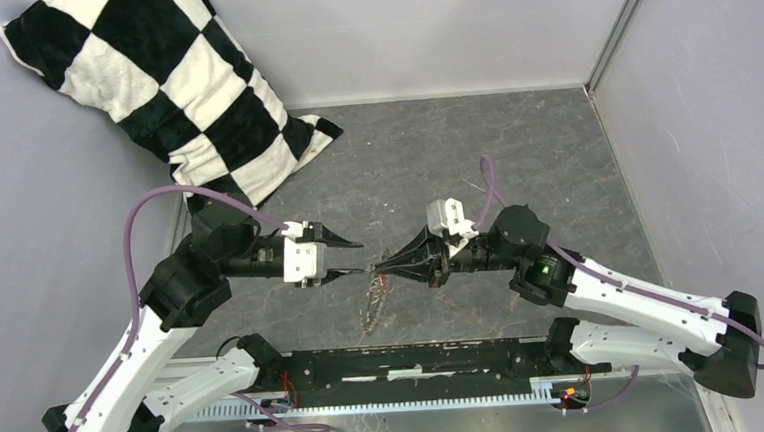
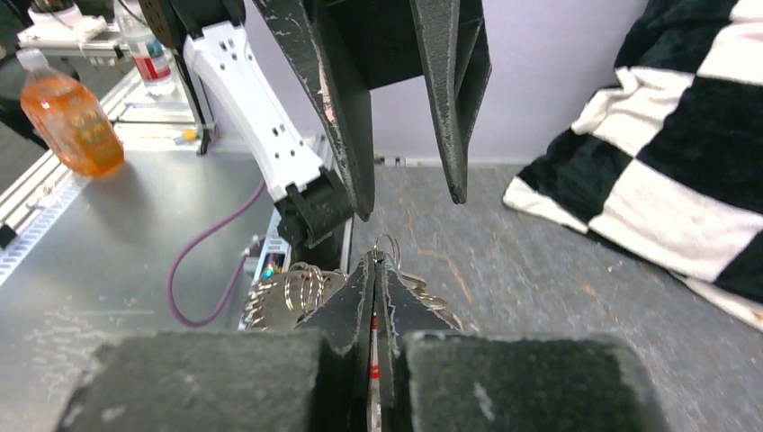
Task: Put the keys on the keyring
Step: Adjust the key on the keyring.
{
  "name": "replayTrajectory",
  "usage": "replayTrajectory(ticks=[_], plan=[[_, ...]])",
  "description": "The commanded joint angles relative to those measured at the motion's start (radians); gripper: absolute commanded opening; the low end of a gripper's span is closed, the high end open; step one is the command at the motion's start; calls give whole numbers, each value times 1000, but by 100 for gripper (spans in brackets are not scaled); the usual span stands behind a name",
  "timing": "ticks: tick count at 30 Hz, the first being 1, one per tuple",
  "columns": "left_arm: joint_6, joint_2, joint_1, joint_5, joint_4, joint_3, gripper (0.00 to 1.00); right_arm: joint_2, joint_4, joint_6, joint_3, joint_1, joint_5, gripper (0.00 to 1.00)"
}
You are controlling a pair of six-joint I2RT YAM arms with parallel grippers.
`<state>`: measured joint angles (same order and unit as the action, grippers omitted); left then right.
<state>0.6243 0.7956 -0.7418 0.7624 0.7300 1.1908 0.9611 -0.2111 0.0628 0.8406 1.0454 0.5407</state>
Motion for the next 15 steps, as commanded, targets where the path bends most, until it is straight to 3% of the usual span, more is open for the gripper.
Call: replayTrajectory(ticks=[1,4,7,10,12,15], plan=[[-87,-3,-2,43,-91,16,45,-42,-421,133,-88,-4,-42,1],[-64,-1,-2,80,-54,27,35,-48,-536,158,-140,-2,-81,0],[22,-3,-3,70,28,37,35,-50,-581,162,-154,-2,-89,0],[69,-16,-2,14,48,36,38,-52,-582,165,-147,-7,-73,0],[74,-26,-2,-25,15,24,47,-47,-605,191,-150,-14,-55,0],[48,-41,-2,-83,-78,-7,50,-29,-636,233,-152,-20,-26,0]])
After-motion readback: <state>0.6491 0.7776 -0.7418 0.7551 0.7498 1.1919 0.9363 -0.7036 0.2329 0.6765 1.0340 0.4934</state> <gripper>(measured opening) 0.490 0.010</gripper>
